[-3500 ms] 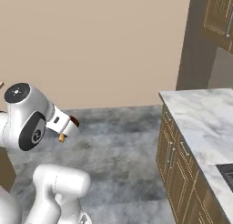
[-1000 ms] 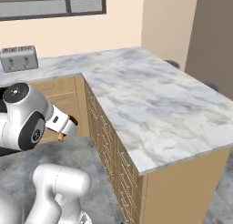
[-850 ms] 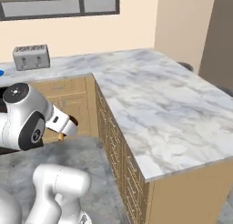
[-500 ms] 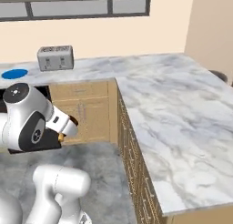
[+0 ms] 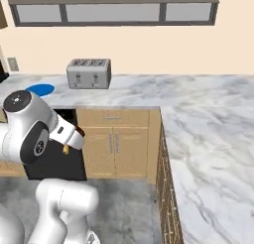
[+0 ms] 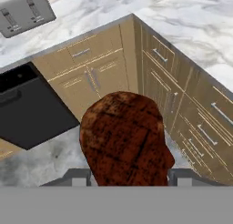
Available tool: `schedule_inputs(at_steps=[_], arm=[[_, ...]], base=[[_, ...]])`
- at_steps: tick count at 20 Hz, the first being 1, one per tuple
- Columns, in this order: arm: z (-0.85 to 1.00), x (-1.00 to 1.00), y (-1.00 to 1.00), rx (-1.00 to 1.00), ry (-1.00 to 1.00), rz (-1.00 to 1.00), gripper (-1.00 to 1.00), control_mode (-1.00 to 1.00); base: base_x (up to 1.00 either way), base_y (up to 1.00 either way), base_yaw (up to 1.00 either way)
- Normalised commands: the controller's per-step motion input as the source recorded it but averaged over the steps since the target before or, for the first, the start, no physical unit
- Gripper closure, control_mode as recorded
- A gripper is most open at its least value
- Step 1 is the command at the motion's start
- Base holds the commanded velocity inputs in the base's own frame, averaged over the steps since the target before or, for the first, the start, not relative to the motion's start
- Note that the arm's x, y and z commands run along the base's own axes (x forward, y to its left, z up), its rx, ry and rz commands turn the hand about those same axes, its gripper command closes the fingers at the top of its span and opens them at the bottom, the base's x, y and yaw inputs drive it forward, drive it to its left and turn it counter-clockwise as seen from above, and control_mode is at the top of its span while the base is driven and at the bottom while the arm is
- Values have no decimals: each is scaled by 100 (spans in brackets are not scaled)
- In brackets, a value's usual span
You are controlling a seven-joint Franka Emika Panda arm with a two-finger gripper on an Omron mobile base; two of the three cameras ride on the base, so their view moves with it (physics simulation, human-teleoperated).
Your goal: Pick steak from the fridge and place it on the plate on the counter.
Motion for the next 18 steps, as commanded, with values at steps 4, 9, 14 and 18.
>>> schedule_inputs(at_steps=[4, 9, 14, 18], arm=[[0, 0, 0, 0, 0, 0, 100, 100], [0, 0, 0, 0, 0, 0, 100, 100], [0, 0, 0, 0, 0, 0, 100, 100], [0, 0, 0, 0, 0, 0, 100, 100]], base=[[90, 0, 20], [100, 0, 17], [98, 1, 5], [77, 33, 0]])
